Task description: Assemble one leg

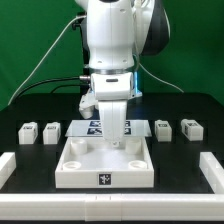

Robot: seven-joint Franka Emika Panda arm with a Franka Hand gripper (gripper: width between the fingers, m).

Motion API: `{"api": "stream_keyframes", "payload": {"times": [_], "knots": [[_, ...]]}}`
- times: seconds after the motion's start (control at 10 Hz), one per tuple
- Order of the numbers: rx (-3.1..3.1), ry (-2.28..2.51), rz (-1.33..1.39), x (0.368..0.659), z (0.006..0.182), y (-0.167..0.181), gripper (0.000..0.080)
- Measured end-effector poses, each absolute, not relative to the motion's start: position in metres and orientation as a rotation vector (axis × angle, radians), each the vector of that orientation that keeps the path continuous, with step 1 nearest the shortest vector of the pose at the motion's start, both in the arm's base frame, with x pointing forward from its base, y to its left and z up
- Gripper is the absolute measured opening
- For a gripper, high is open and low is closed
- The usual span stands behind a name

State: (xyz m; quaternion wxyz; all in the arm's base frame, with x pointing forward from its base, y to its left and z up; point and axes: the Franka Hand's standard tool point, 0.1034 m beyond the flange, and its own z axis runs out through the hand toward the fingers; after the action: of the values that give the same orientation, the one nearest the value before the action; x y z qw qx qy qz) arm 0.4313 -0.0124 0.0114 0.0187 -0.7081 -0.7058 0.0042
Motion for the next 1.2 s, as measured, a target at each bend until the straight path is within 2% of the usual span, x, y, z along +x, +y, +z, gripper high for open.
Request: {"api": "stream_keyframes", "payload": {"times": [0.2,0.4,1.2], "knots": [[-2.225,-2.163,0.009,0.432,0.011,-0.006,0.0057],[-2.239,-2.142,-0.012,0.44,0.011,0.023,0.0058],[-2.202,-2.185,-0.105,0.496,0.013,0.084,0.0059]]}}
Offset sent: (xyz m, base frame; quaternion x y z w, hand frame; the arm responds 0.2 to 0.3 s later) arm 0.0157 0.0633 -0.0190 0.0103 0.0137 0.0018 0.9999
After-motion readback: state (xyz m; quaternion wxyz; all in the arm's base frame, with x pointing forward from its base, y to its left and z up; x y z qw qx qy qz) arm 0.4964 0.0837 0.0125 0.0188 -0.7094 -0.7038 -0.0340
